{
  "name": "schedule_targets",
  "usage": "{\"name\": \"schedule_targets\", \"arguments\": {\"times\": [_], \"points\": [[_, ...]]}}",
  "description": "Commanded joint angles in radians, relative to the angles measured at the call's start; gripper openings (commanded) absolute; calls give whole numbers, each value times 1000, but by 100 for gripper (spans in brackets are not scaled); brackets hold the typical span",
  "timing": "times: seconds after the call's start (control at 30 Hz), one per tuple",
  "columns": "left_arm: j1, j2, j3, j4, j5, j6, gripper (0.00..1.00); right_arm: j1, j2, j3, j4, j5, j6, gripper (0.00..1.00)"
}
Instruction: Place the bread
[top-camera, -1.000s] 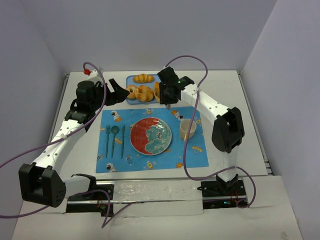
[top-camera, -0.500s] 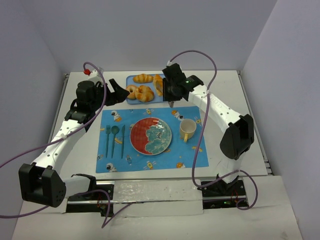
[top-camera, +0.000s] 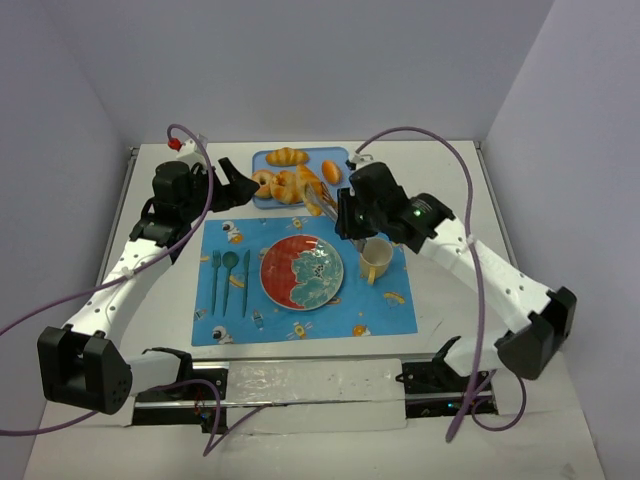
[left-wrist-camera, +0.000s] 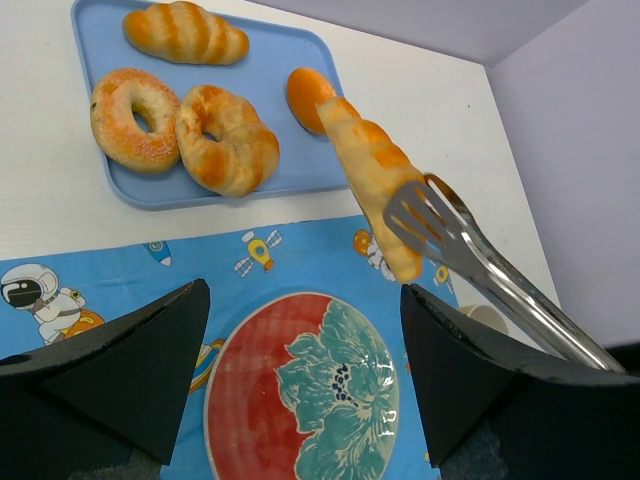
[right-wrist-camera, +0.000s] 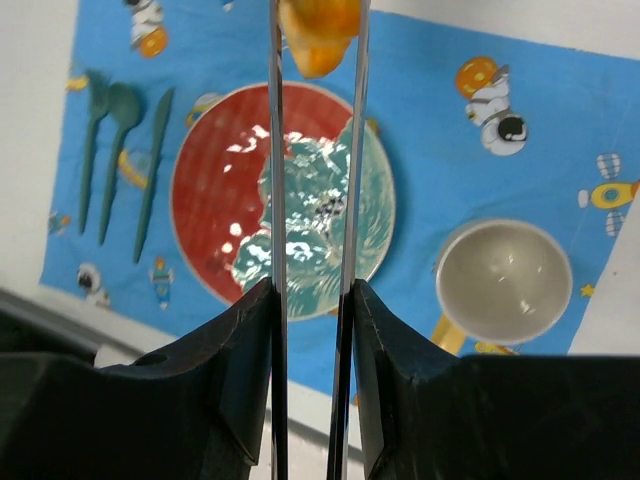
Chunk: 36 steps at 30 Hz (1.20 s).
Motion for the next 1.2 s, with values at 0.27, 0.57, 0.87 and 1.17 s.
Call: {"name": "schedule_targets", "arguments": {"times": [0.27, 0.57, 0.87, 1.17], "points": [[-7, 7, 53, 10, -8, 12, 87, 200, -269, -244, 32, -1, 49, 11], [-7, 15, 55, 9, -7, 13, 87, 312, -323, -363, 35, 33, 102, 12], [-9, 21, 55, 7, -8, 13, 87, 356, -288, -438, 60, 54, 120, 13], [-9, 21, 55, 6, -10, 15, 87, 375, -279, -432, 47, 57, 123, 36]]}}
